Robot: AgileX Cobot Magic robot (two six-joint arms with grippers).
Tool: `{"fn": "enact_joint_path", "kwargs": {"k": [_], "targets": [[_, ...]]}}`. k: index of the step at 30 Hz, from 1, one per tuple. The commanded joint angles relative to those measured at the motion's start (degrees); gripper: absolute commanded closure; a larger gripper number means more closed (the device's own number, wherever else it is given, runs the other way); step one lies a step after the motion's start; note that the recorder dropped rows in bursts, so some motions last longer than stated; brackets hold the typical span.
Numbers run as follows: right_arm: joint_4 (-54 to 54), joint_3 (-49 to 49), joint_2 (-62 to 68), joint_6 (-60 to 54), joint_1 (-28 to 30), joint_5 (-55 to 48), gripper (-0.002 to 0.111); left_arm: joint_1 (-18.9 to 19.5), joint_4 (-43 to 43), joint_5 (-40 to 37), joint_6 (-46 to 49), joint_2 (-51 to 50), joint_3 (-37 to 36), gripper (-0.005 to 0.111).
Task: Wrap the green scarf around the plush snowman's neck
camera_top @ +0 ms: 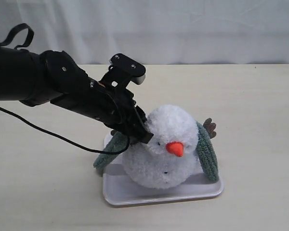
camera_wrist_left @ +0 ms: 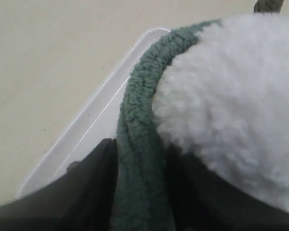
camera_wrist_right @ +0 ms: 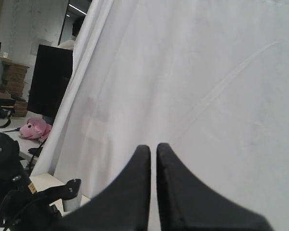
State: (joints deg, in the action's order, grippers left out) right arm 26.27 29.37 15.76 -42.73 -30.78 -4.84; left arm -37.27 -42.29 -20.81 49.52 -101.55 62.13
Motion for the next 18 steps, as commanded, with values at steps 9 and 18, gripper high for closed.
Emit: {"fn": "enact_joint_path", "kwargs": {"k": [9, 18], "targets": [[-0.42, -0.21, -0.2, -0.51, -0.04, 0.32, 0.104, -0.08, 9.42, -9.42, -3.37, 9.54, -0.05, 0.058], [-0.42, -0.21, -0.2, -0.51, -0.04, 0.32, 0.104, -0.08, 23.94, -15.07, -15.05, 9.66, -0.16, 0.058]]}}
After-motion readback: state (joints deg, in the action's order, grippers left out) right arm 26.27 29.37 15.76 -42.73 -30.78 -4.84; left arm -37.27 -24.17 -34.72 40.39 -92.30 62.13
